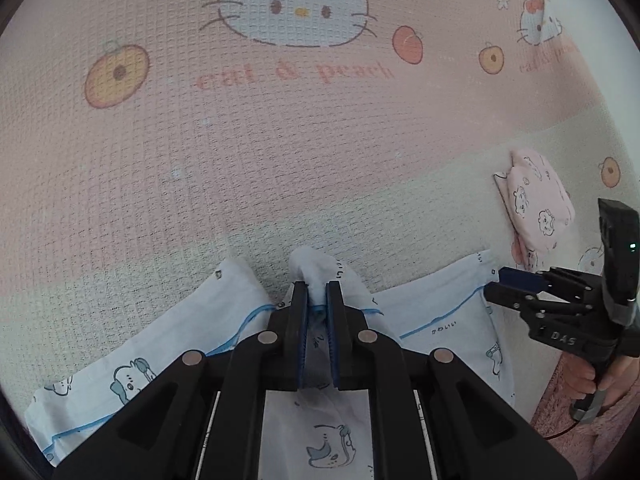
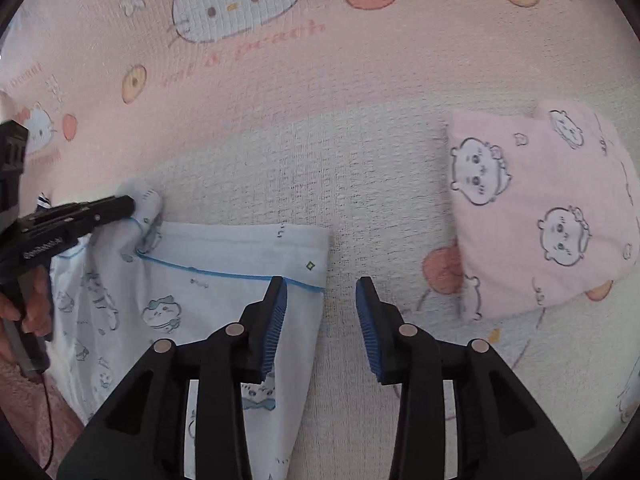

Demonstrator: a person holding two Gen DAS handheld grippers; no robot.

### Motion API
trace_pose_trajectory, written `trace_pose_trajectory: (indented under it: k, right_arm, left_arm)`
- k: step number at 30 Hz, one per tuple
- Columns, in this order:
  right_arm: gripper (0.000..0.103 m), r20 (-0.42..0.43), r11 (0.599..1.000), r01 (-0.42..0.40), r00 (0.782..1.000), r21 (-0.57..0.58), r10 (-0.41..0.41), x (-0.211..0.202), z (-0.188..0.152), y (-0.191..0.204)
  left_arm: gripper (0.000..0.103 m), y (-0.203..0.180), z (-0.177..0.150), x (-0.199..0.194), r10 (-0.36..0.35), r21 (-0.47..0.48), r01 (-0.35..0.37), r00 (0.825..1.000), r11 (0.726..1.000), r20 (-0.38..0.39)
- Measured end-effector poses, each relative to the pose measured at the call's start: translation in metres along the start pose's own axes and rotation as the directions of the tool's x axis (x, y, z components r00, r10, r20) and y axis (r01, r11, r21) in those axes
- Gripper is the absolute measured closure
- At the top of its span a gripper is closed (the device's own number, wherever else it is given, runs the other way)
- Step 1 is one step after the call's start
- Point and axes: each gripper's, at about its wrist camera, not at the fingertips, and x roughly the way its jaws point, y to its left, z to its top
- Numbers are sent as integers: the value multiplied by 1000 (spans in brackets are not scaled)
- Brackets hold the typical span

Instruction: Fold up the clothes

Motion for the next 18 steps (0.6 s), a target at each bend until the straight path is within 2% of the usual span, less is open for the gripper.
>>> trace_pose_trajectory:
  k: [2, 3, 4, 6, 8, 11, 14, 16, 18]
  right_arm:
    - [67, 0, 999, 41, 999, -6, -41, 7, 2, 8]
    - [75, 0, 999, 49, 999, -19, -49, 4, 1, 14]
    - [99, 3, 998, 48, 999, -29, -48, 1, 1, 21]
    - [99, 28, 997, 52, 998, -48, -51, -5, -2, 32]
    - [99, 90, 989, 131, 988, -64, -125, -24, -5, 34]
    - [99, 147, 989, 145, 978, 8, -145, -57, -3, 19]
    - [99, 135, 984, 156, 977, 91, -168, -67, 0, -6]
    - [99, 101, 980, 161, 980, 119, -173, -59, -4, -23]
    - [98, 49, 973, 202, 977, 112, -208, -48, -11, -39]
  left_arm:
    - [93, 2, -2, -1, -2, -6, 2, 1000, 1000, 3]
    - [93, 1, -3, -1, -2, -1, 2, 1000, 1000, 5]
    - [93, -1, -3, -3, -2, 8, 2, 1000, 1000, 10]
    - [93, -4, -4, -7, -19, 29, 18, 999, 999, 26]
    - [93, 0, -1, -4, -30, 22, 29, 999, 999, 35]
    - [93, 6, 2, 0, -46, 11, 45, 998, 999, 48]
    - [93, 11, 5, 4, -59, 1, 59, 997, 998, 59]
    - [92, 7, 8, 19, -36, 15, 36, 999, 999, 29]
    - [90, 0, 11, 26, -6, 50, 4, 1000, 999, 21]
